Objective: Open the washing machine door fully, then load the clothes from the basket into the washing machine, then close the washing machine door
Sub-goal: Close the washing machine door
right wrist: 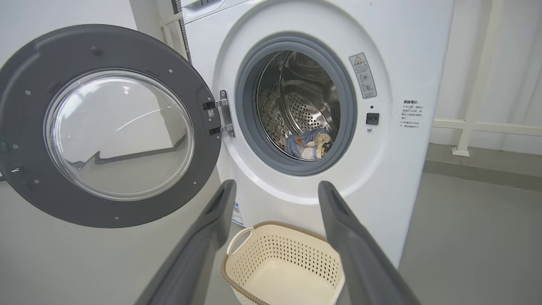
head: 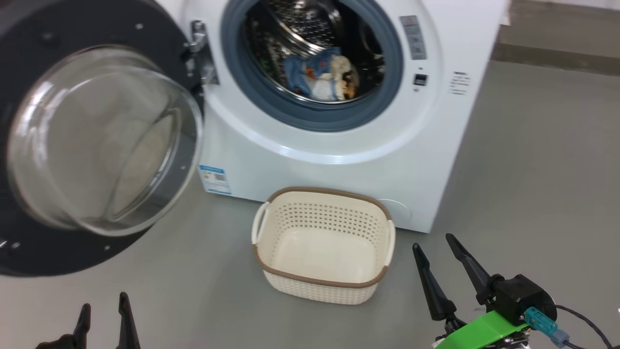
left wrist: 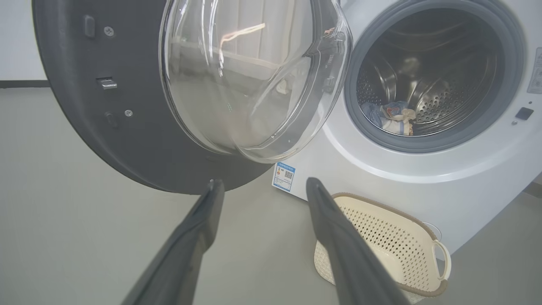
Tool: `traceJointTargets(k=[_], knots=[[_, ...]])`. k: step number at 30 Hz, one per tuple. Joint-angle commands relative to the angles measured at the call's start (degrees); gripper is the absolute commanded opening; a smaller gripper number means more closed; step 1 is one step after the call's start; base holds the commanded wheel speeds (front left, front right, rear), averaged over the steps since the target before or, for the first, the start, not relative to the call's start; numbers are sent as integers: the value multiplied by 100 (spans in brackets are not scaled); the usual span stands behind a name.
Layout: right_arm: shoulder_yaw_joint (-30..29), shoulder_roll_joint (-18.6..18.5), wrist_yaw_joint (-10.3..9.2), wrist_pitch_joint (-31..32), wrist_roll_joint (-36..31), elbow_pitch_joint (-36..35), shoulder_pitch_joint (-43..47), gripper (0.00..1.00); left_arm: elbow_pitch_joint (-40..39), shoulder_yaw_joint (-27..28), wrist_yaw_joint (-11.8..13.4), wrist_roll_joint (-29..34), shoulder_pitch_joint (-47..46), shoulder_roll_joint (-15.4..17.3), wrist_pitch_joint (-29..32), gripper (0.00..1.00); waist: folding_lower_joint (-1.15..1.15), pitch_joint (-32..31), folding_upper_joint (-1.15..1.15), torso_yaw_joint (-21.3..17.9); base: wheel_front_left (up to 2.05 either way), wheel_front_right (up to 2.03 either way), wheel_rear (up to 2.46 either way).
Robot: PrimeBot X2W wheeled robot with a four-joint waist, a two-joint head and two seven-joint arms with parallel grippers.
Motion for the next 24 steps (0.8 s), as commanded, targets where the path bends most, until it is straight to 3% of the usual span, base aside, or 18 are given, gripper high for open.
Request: traceJointTargets(k=[1,12,24], knots=[[174,2,16,-27,35,-151,-13,100,-109,203,-25,41,-74,70,-37,100,0,-88,0,326,0,0,0],[281,2,16,-27,118,-139,3,100,-100,204,-44,107,-40,114,-37,100,0,-139,0,950,0,0,0],[587,2,16,-27,93,9,-304,100,-354,366,58,-11,73,94,-37,100,0,24,0,1090,0,0,0]])
